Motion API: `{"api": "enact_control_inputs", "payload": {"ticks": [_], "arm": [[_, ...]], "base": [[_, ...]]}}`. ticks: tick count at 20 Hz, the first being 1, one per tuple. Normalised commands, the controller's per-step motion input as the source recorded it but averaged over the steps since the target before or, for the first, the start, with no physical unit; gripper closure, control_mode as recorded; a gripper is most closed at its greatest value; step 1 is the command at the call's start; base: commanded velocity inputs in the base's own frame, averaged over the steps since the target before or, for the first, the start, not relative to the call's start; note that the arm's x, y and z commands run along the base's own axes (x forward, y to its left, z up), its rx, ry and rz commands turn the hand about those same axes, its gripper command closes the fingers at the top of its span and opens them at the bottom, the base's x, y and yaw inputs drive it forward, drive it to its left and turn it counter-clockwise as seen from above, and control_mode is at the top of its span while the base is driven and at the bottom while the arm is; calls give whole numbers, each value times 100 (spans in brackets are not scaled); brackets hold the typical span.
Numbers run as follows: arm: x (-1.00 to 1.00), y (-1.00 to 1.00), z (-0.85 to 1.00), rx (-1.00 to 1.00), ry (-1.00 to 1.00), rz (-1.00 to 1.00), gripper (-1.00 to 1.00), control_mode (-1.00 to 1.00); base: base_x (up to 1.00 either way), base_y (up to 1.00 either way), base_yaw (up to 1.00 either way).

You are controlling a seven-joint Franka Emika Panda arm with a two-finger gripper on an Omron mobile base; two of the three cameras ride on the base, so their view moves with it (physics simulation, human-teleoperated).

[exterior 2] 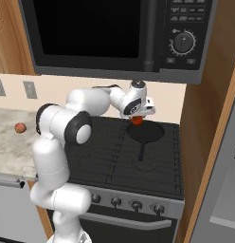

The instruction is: Place the pan on the rear right burner on the stove. Then place the tomato and the onion in the pan and turn on the rear right burner.

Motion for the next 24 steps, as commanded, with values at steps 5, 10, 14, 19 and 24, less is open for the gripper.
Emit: {"api": "enact_control_inputs", "payload": {"ticks": [5,10,14,19,24], "arm": [[6,-11,-16,0,0,0,100,-100],[0,-10,-25,0,0,0,100,-100],[0,0,-24,0,0,0,100,-100],[0,0,-28,0,0,0,100,-100],[0,0,-23,0,0,0,100,-100]], "base": [[0,0,0],[0,0,0],[0,0,0],[0,0,0],[0,0,0]]}}
